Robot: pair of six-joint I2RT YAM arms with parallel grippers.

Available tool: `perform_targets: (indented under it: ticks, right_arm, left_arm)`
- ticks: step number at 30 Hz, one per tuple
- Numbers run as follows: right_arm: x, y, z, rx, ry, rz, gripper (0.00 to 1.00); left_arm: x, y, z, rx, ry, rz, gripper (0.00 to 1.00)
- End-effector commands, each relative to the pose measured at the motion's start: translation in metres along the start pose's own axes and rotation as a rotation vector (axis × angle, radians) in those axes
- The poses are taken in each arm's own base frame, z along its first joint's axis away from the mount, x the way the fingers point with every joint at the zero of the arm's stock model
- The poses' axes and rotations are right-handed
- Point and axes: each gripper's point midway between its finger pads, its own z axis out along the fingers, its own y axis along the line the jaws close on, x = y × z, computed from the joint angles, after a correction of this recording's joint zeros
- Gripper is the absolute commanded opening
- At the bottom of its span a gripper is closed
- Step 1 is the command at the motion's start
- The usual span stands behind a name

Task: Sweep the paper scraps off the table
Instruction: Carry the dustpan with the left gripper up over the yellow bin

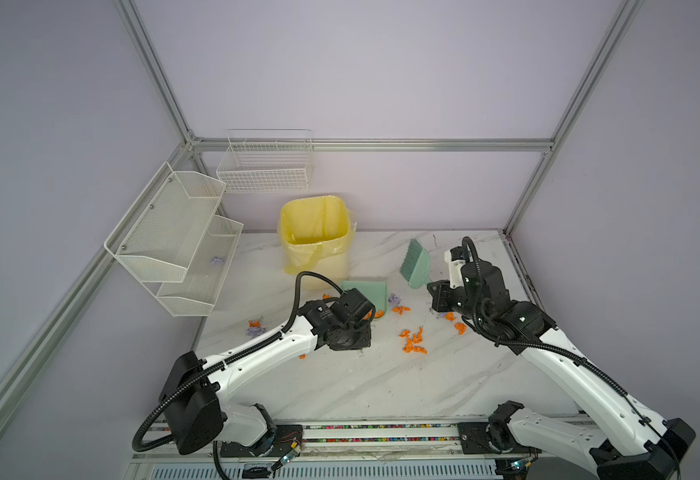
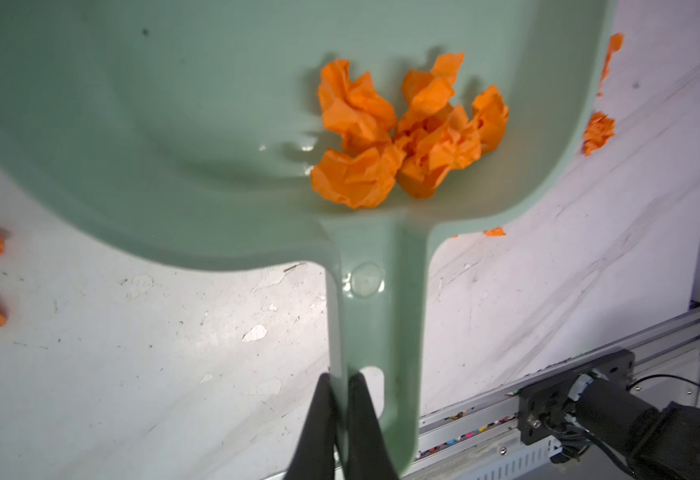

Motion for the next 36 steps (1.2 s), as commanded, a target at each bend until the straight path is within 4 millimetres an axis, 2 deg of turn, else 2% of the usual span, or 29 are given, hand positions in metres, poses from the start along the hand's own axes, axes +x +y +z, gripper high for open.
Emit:
perform_targets:
  ticks: [1, 4, 6, 9, 17, 22, 28, 36]
  right_arm:
    - [-0.018, -0.006, -0.001, 0.005, -0.037, -0.023, 0.0]
    - [-0.021, -0.009, -0.001, 0.003, -0.046, -0.016, 0.0]
    - [-0.021, -0.01, -0.002, 0.001, -0.048, -0.015, 0.0]
    - [-0.019, -0.013, -0.002, 0.003, -0.05, -0.007, 0.0]
    - [-0.017, -0.011, -0.002, -0.022, -0.047, 0.003, 0.0]
    - [-0.021, -0.009, -0.003, -0.027, -0.054, -0.003, 0.0]
    - [-0.026, -0.006, -0.003, -0.034, -0.057, -0.01, 0.0]
    - [-0.03, -0.004, -0.003, -0.043, -0.062, -0.013, 0.0]
  left_arm:
    - [-0.048, -0.038, -0.047, 0.151, -0.118, 0.032, 0.0]
    - [-0.07, -0.05, -0.066, 0.214, -0.153, 0.046, 0.0]
    - [-0.083, -0.057, -0.064, 0.233, -0.146, 0.047, 0.0]
    - [-0.104, -0.067, -0.076, 0.295, -0.158, 0.045, 0.0]
    - [-0.164, -0.076, -0.105, 0.499, -0.198, -0.009, 0.0]
    - [-0.195, -0.055, -0.128, 0.642, -0.254, -0.119, 0.0]
    - [-0.221, -0.029, -0.149, 0.866, -0.284, -0.249, 0.0]
    - [-0.225, -0.001, -0.145, 1.141, -0.221, -0.437, 0.0]
